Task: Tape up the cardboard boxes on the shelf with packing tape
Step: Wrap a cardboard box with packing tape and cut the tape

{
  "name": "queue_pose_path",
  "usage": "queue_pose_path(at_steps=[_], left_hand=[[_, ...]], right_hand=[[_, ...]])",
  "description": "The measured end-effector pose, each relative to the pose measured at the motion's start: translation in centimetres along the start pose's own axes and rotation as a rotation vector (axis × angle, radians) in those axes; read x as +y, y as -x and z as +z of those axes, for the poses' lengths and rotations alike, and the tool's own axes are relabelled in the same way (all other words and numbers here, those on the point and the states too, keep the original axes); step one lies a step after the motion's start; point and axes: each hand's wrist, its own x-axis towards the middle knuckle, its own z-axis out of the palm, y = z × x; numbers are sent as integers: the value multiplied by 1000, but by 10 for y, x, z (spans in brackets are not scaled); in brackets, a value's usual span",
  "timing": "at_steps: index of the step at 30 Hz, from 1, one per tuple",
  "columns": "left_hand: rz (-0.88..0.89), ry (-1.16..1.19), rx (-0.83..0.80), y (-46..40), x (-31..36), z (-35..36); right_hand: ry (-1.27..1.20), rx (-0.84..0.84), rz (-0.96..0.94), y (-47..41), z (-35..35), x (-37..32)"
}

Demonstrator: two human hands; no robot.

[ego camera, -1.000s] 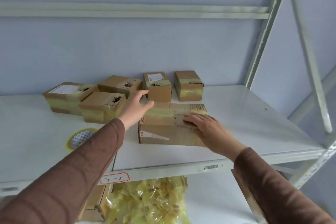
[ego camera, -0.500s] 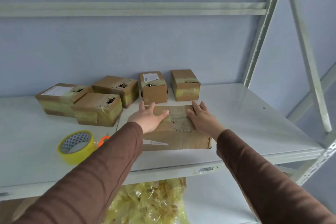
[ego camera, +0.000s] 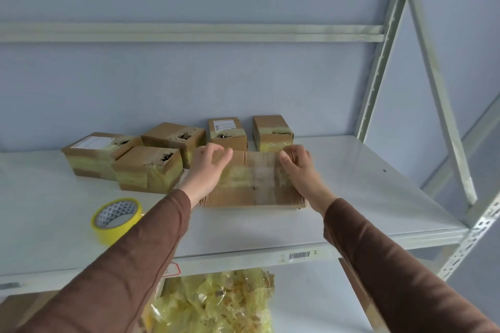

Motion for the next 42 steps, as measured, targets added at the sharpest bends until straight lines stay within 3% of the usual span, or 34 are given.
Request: queue_pose_path(at_steps=[3,6,9,14,17,22,27,30,34,36,38,40,42], left_hand=[[87,232,196,17,5,-5],[-94,526,214,31,-13,0],[-323,652,50,36,-27,-8],[-425,713,-123,19,-13,-32],[-480,735,-178,17,-11,-18],[-471,721,-55,13,-13,-1],[-428,726,-80,28,-6,-11],[-303,889,-76,33,2,-24],[-26,528,-66,48,-16,-13],[16,379,-172,60,-36,-4],[2,320,-178,63,-34,-9],[15,170,-182,54,-23,-14],[101,-166,-287,43,-11,-14]], right_hand=[[-225,104,-131,13,-5,-10],[-378,148,-38,27,0,4],[-528,96,95,33,-5,17],[-521,-117,366,8,-26,6],[-505,-240,415,3,-21,-1],[-542,-110,417,2,-7,-1],[-489,-166,342,13,-16,-4],[-534,-138,236,18,-26,-8],[-571,-52,123,31,-25,3],[-505,-51,83,37,-21,18],[-437,-82,43,38,-22,22],[-267,-130,-8,33,-25,17],[94,-237,-122,28,-26,9]])
